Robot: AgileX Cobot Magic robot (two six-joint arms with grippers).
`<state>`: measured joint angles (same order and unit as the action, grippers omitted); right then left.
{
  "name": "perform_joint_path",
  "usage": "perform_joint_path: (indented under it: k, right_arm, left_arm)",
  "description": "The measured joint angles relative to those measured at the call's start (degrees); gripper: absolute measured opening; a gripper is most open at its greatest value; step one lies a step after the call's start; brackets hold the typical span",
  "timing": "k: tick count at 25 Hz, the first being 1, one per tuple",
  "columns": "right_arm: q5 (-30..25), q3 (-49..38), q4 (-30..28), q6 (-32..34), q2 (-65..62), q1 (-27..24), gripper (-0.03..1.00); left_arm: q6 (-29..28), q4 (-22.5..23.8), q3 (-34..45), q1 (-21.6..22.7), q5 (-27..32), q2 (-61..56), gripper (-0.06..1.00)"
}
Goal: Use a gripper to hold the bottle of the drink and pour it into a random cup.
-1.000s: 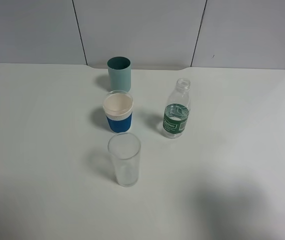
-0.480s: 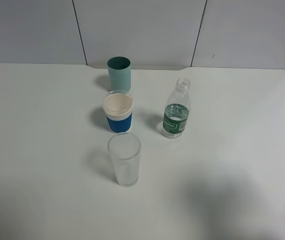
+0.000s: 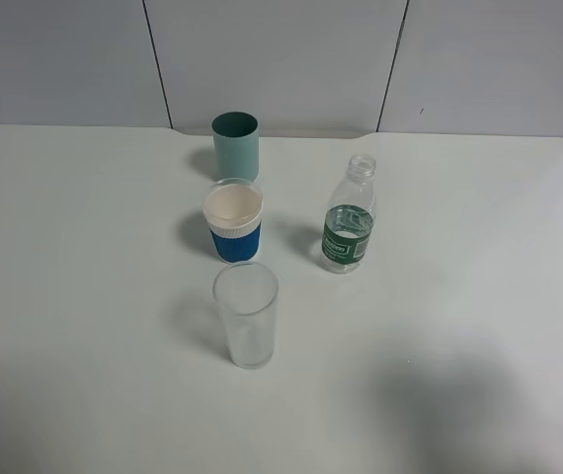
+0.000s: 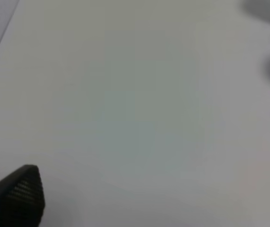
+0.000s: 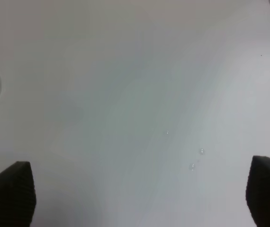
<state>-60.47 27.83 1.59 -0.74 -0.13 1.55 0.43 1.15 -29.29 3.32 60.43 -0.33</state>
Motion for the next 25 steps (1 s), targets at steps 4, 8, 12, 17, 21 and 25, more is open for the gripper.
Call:
perform_joint_path:
  k: [4, 8, 12, 17, 21, 25]
  right_arm:
    - [0.0, 0.0, 0.0, 0.05, 0.0, 0.0, 0.87]
    - [0.0, 0.0, 0.0, 0.26, 0.0, 0.0, 0.87]
    - [0.0, 0.0, 0.0, 0.32, 0.0, 0.0, 0.87]
    - [0.0, -0.1, 0.0, 0.32, 0.0, -0.21, 0.87]
    - [0.0, -0.1, 0.0, 0.32, 0.0, -1.95, 0.87]
    - [0.0, -0.1, 0.0, 0.32, 0.0, -2.41, 0.87]
  left_arm:
    - [0.0, 0.0, 0.0, 0.0, 0.0, 0.0, 0.98]
    - [0.0, 0.0, 0.0, 0.0, 0.0, 0.0, 0.98]
    - [0.0, 0.0, 0.0, 0.0, 0.0, 0.0, 0.98]
    - [0.0, 0.0, 0.0, 0.0, 0.0, 0.0, 0.98]
    - [0.0, 0.0, 0.0, 0.0, 0.0, 0.0, 0.98]
    - [0.0, 0.0, 0.0, 0.0, 0.0, 0.0, 0.98]
